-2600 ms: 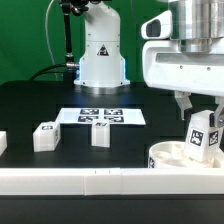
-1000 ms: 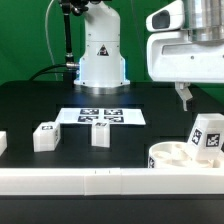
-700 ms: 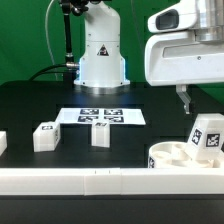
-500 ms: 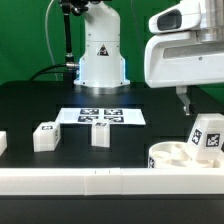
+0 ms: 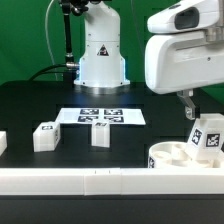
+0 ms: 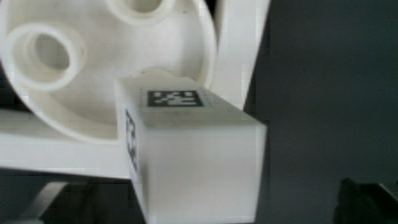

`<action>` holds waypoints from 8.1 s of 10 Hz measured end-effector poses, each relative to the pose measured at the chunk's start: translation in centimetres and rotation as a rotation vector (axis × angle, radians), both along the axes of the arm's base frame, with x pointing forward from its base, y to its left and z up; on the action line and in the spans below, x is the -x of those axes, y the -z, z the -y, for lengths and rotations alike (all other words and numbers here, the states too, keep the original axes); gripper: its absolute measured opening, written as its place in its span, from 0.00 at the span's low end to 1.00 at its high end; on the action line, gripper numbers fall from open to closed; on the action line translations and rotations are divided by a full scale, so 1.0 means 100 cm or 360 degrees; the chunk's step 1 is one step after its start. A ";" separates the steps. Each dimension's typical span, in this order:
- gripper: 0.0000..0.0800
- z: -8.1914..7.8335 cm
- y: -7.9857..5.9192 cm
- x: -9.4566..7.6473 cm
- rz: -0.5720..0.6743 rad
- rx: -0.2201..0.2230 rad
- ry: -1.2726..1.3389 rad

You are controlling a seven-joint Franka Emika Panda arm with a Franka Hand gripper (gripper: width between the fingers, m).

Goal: Assemble stool

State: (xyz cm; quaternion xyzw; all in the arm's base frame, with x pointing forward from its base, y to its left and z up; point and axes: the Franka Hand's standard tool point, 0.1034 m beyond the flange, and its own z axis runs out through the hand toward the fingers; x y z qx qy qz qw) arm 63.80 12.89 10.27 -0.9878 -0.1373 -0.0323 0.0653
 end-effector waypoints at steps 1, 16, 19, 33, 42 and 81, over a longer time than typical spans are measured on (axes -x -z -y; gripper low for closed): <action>0.81 0.000 0.002 0.001 0.0009 0.0005 -0.0095; 0.81 0.021 0.016 -0.004 0.0150 0.0260 -0.1904; 0.81 0.019 0.018 -0.003 0.0148 0.0310 -0.2228; 0.42 0.020 0.018 -0.001 0.0095 0.0287 -0.1282; 0.42 0.015 0.018 -0.001 0.0091 0.0205 -0.0226; 0.81 0.003 -0.002 0.009 0.0018 -0.0023 0.0749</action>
Offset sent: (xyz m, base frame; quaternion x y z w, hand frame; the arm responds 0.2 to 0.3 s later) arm 0.0000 0.0000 0.0000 0.0000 0.0000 -0.1938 0.9810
